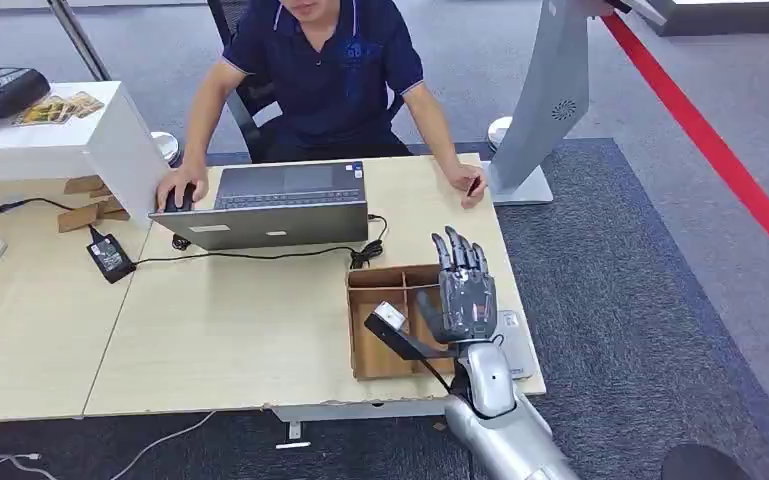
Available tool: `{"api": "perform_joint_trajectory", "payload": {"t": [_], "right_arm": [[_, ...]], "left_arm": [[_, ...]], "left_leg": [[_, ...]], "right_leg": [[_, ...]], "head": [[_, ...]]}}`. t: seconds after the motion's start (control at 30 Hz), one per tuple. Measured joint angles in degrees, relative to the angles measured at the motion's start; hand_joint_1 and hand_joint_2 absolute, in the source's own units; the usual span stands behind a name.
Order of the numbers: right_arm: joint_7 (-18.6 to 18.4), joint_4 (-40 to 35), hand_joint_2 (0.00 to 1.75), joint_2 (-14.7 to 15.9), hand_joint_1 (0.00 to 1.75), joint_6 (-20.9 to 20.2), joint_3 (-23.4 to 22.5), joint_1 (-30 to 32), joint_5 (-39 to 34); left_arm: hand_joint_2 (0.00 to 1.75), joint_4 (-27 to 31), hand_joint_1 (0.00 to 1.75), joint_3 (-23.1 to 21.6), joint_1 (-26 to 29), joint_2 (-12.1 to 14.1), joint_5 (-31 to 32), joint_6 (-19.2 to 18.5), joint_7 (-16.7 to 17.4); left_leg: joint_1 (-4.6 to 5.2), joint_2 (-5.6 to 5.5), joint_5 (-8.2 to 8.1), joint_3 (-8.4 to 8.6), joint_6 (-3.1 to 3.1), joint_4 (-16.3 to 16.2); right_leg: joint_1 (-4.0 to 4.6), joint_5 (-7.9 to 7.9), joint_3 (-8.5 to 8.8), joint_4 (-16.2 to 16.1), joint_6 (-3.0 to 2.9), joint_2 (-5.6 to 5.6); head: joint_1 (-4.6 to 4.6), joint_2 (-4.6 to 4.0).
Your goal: Pass the card to the sensor for recognition and then transmit it.
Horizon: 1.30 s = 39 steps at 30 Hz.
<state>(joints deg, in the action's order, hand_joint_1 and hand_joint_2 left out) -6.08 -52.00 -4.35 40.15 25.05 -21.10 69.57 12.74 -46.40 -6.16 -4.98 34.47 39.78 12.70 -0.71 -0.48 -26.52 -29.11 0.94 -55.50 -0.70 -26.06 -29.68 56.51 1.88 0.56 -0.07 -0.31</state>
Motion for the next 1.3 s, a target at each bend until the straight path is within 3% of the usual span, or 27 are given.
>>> {"api": "perform_joint_trajectory", "payload": {"t": [0.6,0.63,0.67,0.7,0.8,0.87,1.03,1.3], "right_arm": [[-0.3,0.7,1.75,0.2,0.45,0.0,0.0,-0.1,-0.4],[-0.3,0.7,1.75,0.3,0.51,0.0,0.0,-0.1,-0.4],[-0.3,0.7,1.75,0.3,0.66,0.0,0.0,-0.1,-0.4],[-0.3,0.7,1.75,0.3,0.68,0.0,0.0,-0.1,-0.4],[-0.3,0.7,1.75,0.5,0.47,0.0,0.0,-0.1,-0.4],[-0.3,0.7,1.75,0.5,0.51,0.0,0.0,-0.1,-0.4],[-0.3,0.7,1.75,0.5,0.38,0.0,0.0,-0.1,-0.4],[-0.3,0.9,1.75,0.5,0.33,0.0,0.0,-0.1,-0.4]], "left_arm": [[0.00,0.0,0.00,0.0,-0.1,0.0,-0.3,0.0,0.0],[0.00,0.0,0.00,0.0,-0.1,0.0,-0.3,0.0,0.0],[0.00,0.0,0.00,0.0,-0.1,0.0,-0.3,0.0,0.0],[0.00,0.0,0.00,0.0,-0.1,0.0,-0.3,0.0,0.0],[0.00,0.0,0.00,-0.1,-0.1,0.0,-0.3,0.0,0.0],[0.00,0.0,0.00,-0.1,-0.1,0.0,-0.3,0.0,0.0],[0.00,0.0,0.00,-0.1,-0.1,0.0,-0.5,0.0,0.0],[0.00,0.0,0.00,-0.1,-0.1,0.0,-0.5,0.0,0.0]], "left_leg": [[0.00,0.00,0.00,0.00,0.00,0.0],[0.00,0.00,0.00,0.00,0.00,0.0],[0.00,0.00,0.00,0.00,0.00,0.0],[0.00,0.00,0.00,0.00,0.00,0.0],[0.00,0.00,0.00,0.00,0.00,0.0],[0.00,0.00,0.00,0.00,0.00,0.0],[0.00,0.00,0.00,0.00,0.00,0.0],[0.00,0.00,0.00,0.00,0.00,0.0]], "right_leg": [[0.00,0.00,0.00,0.0,0.00,0.00],[0.00,0.00,0.00,0.0,0.00,0.00],[0.00,0.00,0.00,0.0,0.00,0.00],[0.00,0.00,0.00,0.0,0.00,0.00],[0.00,0.00,0.00,0.0,0.00,0.00],[0.00,0.00,0.00,0.0,0.00,0.00],[0.00,0.00,0.00,0.0,0.00,0.00],[0.00,0.00,0.00,0.0,0.00,0.00]], "head": [[0.00,0.00],[0.00,0.00],[0.00,0.00],[0.00,0.00],[0.00,0.00],[0.00,0.00],[0.00,0.00],[0.00,0.00]]}}
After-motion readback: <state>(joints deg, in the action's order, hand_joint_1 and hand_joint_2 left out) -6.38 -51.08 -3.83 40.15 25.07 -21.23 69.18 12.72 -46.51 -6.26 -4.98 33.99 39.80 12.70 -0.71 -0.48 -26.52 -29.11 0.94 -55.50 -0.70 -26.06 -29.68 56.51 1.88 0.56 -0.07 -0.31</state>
